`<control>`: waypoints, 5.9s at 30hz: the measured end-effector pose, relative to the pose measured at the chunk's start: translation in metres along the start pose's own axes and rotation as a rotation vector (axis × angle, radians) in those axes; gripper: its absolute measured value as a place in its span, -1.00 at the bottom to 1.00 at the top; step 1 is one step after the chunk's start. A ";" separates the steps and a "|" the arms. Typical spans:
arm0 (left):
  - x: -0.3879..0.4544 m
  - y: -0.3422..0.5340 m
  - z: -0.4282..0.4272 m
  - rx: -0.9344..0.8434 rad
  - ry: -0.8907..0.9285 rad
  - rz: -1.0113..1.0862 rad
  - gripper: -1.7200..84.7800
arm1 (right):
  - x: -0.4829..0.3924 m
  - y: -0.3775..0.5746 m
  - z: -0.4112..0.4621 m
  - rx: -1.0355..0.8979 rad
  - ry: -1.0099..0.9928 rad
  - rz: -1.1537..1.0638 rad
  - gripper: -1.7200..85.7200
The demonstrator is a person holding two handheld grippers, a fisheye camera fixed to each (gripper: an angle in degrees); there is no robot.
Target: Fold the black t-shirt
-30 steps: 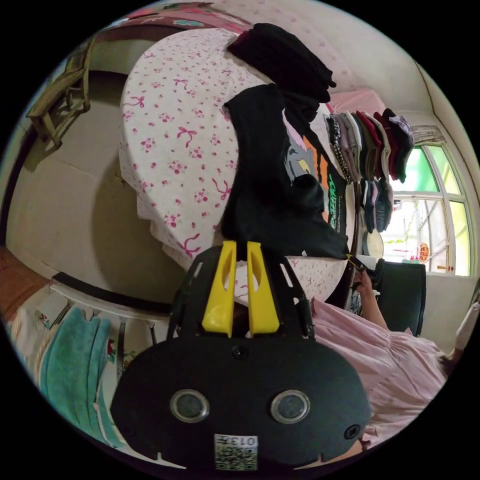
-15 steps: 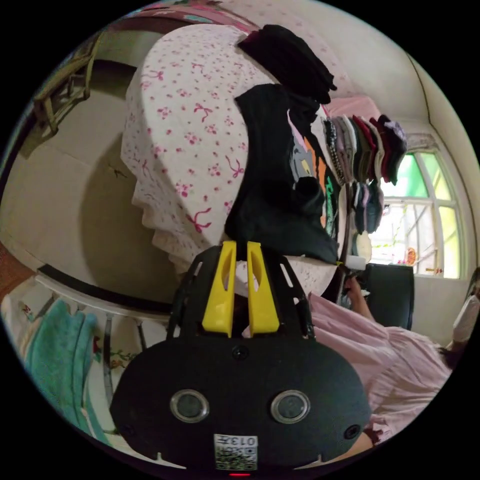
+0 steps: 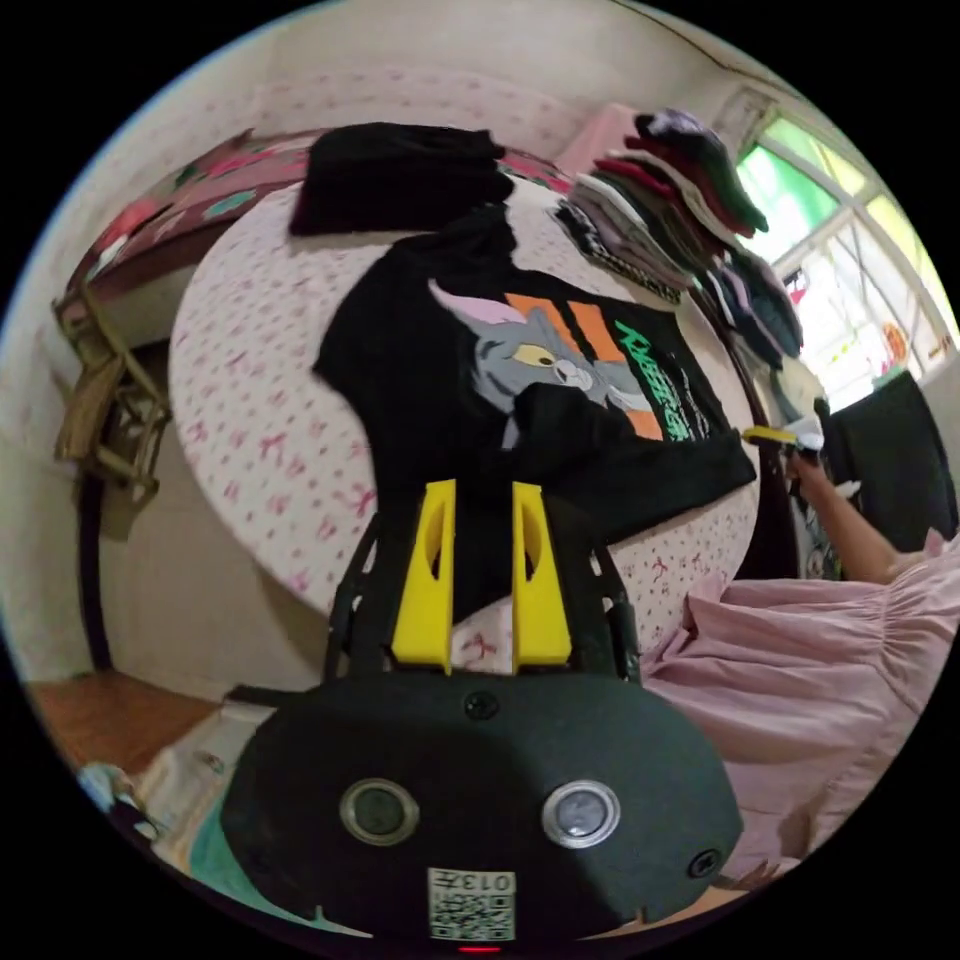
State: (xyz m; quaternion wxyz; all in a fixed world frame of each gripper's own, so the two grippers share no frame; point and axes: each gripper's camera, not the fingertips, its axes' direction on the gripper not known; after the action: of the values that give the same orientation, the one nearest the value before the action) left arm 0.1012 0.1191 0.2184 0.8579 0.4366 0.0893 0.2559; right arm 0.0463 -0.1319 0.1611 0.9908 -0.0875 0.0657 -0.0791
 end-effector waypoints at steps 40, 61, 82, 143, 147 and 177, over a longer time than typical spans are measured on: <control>0.090 0.032 0.044 -0.119 -0.277 0.027 -0.96 | -0.173 -0.086 0.066 0.180 -0.135 -0.106 -0.94; 0.087 0.010 0.050 -0.055 -0.118 0.160 -0.97 | -0.518 -0.305 0.162 -0.067 -0.271 -0.739 -0.91; 0.068 -0.023 0.036 0.009 -0.088 0.106 -0.97 | -0.534 -0.364 0.199 -0.053 -0.268 -0.567 -0.78; -0.035 0.010 0.029 0.106 0.142 -0.201 -0.85 | -0.499 -0.158 0.171 0.169 -0.261 -0.698 -0.92; -0.032 -0.004 0.048 0.049 0.208 -0.210 -0.76 | -0.474 -0.203 0.205 0.064 -0.337 -0.550 -0.83; -0.082 0.027 0.070 0.063 0.256 -0.285 -0.83 | -0.541 -0.124 0.221 0.046 -0.286 -0.953 -0.81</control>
State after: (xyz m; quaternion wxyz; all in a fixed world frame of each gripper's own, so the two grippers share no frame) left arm 0.0484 0.0406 0.2765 0.8529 0.4102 0.2664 0.1825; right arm -0.4700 -0.1256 0.4624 0.8453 -0.0959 -0.1200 -0.5117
